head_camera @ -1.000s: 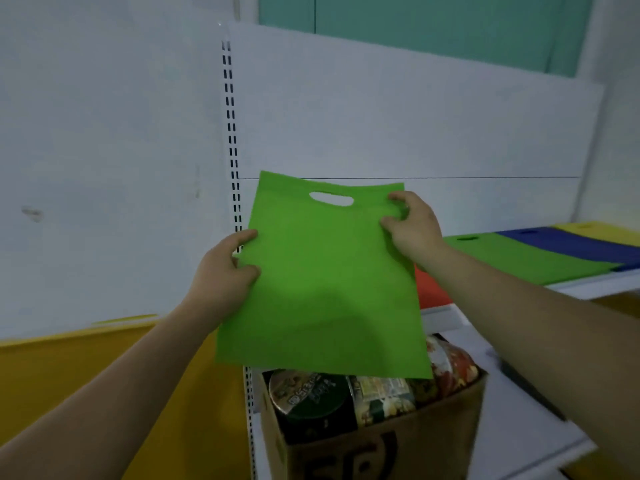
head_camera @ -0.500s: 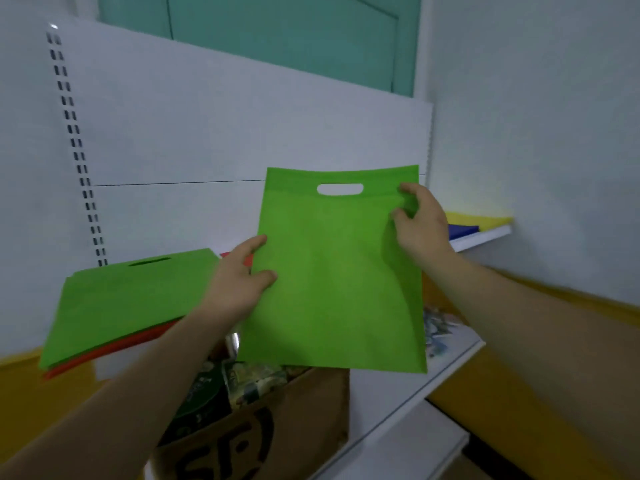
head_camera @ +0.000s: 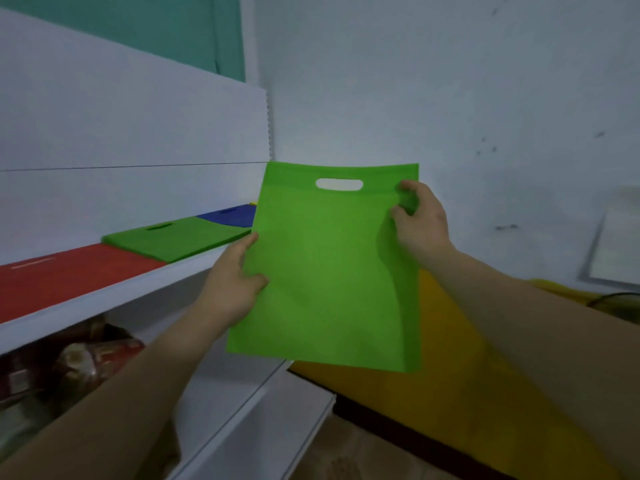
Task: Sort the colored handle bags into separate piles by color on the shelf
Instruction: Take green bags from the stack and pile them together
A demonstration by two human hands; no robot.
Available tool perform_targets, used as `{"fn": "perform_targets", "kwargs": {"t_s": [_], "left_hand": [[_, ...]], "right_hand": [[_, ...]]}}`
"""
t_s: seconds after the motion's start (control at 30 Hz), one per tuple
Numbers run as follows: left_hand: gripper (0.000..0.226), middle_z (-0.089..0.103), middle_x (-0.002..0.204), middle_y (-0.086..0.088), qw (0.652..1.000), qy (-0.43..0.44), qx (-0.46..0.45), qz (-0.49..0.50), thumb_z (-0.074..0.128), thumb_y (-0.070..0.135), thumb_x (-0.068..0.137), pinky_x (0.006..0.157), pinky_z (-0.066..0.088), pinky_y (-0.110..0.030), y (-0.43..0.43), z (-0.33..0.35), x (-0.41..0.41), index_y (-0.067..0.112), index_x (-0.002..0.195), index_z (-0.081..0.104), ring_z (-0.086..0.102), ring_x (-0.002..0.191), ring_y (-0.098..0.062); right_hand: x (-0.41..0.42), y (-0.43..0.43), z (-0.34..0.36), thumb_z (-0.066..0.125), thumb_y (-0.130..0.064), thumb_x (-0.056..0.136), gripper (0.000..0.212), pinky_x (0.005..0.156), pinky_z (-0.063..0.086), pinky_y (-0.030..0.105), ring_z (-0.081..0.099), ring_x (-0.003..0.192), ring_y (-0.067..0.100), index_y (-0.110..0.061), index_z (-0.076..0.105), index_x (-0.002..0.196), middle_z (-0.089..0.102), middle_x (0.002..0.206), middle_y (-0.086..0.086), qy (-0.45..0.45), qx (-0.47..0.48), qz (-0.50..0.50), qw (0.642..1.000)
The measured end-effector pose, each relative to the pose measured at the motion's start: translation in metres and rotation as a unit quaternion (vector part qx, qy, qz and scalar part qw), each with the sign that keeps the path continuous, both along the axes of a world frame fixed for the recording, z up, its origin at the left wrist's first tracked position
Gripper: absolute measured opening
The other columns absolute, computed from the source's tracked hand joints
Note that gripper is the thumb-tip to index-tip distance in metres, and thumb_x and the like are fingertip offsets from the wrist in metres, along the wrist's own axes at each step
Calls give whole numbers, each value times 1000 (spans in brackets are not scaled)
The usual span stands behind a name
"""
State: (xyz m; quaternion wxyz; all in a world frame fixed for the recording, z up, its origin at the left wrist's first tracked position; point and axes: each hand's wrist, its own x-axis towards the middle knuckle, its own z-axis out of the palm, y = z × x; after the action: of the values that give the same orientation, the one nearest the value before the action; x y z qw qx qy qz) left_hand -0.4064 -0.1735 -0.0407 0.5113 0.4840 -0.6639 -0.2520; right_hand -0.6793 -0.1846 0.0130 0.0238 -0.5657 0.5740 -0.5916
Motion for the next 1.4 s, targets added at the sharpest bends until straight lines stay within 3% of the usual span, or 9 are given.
{"fn": "perform_targets", "kwargs": {"t_s": [0.13,0.33,0.43,0.6,0.73,0.8,0.9,1.07,1.4], "left_hand": [[70,47,138,0,1000,-14,-4,-27,61,-10,81,90,40,-22,-19,-3,-50,15,143,38,49,114,-12],[68,47,133,0,997,-21,3,-69,60,-7,83,78,42,-21,-68,-9,-94,15,143,38,50,105,-12],[69,46,136,1,996,-15,3,-92,61,-6,83,84,45,-24,-105,-13,-107,17,143,37,52,110,-17],[69,47,138,-4,994,-7,-4,-111,60,-4,84,60,40,-7,-175,1,-120,19,144,36,52,101,-11],[68,46,139,-5,992,-4,-14,-126,60,-3,85,70,43,-19,-224,14,-125,20,144,36,53,104,-15],[67,45,140,-6,993,-19,-25,-116,62,-2,84,84,43,-25,-245,16,-125,20,143,38,52,112,-18],[68,46,140,-6,993,-15,-13,-113,63,-2,83,97,45,-38,-271,15,-122,21,142,39,53,117,-26],[68,47,138,-5,996,-26,-4,-85,62,-1,83,98,44,-38,-305,13,-117,20,142,39,54,115,-26],[65,54,132,-8,999,-6,7,34,61,-3,84,90,48,-35,-371,17,-119,17,142,39,59,108,-29]], "right_hand": [[-48,-4,-8,55,-9,90,45,99,42,30,51,116,20,-18,48,134,52,133,3,-6,11,-34,999],[-90,-28,-23,55,-9,91,44,94,43,26,53,114,21,-20,49,134,53,132,2,-23,28,-78,996],[-102,-51,-20,54,-10,92,45,87,41,21,52,109,16,-22,47,135,51,134,0,-20,35,-99,994],[-109,-108,3,54,-11,92,47,80,42,21,51,97,12,-22,45,137,51,131,1,-19,25,-111,993],[-111,-151,12,59,-10,88,53,76,49,26,58,94,17,-27,43,136,52,120,-1,-33,30,-105,993],[-112,-169,13,58,-7,88,54,78,53,30,60,91,18,-27,43,136,51,114,-3,-40,32,-105,993],[-113,-197,12,56,-5,88,53,69,51,27,57,77,9,-27,44,135,50,109,-4,-48,38,-101,993],[-114,-252,7,55,-6,89,51,63,46,22,56,77,11,-27,45,134,51,109,-3,-43,36,-80,995],[-120,-389,11,57,-6,87,50,70,41,19,52,83,13,-24,47,133,49,107,-5,-20,23,32,999]]}}
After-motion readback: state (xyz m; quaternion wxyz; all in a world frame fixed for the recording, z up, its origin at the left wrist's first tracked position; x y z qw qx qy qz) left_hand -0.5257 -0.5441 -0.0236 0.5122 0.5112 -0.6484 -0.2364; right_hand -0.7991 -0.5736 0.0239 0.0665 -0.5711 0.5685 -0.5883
